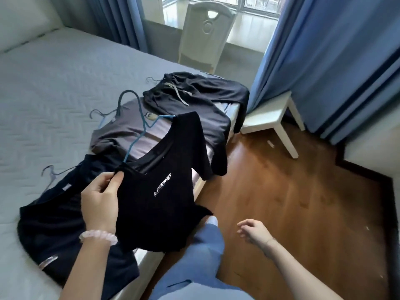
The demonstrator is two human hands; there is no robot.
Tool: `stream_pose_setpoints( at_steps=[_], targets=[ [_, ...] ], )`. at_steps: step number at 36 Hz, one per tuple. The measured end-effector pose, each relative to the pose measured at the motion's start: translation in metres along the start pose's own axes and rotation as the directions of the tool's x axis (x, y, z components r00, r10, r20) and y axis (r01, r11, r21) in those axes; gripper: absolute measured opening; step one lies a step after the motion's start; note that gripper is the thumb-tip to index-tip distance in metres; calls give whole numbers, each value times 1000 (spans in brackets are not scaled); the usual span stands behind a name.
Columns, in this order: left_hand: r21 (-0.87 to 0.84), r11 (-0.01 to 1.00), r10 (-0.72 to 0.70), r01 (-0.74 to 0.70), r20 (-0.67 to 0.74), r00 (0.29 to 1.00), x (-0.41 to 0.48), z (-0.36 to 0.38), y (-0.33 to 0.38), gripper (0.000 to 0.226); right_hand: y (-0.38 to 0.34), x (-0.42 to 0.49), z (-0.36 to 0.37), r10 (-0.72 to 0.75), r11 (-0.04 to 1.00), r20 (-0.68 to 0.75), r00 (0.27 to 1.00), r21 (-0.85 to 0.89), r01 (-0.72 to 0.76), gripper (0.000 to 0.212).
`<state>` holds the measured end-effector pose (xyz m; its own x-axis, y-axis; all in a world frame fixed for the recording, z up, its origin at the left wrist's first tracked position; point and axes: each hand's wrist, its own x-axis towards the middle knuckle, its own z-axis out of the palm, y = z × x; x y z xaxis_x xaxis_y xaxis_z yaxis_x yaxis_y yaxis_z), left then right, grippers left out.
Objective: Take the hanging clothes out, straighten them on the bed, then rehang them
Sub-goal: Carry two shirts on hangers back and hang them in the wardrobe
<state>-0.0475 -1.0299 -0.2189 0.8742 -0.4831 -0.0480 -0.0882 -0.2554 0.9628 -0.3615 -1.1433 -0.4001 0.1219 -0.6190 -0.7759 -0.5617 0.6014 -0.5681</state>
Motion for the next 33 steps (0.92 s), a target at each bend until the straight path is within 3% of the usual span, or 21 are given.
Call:
stream_pose_setpoints(
  at_steps=[9,13,16,19,24,33],
  targets=[
    [58,998,-27,33,-96,995,98,83,34,24,-47,84,-51,65,997,34,997,-39,-63,41],
    [113,993,-18,35,-145,989,137,109,45,17,-57,120,-86,116,993,24,993,-28,-115,21],
    [127,991,-24,48,-178,984,157,124,49,13,-79,152,-108,131,990,33,991,-50,-129,30],
    [121,989,-55,83,-225,973,174,140,49,19,-126,180,-119,132,986,83,988,-112,-122,27],
    [135,976,-118,168,-315,942,203,171,43,8,-224,235,-114,95,975,205,974,-218,-49,32],
    [188,905,-222,382,-556,801,227,205,39,8,-424,330,-62,-15,853,392,920,-476,216,28]
  ],
)
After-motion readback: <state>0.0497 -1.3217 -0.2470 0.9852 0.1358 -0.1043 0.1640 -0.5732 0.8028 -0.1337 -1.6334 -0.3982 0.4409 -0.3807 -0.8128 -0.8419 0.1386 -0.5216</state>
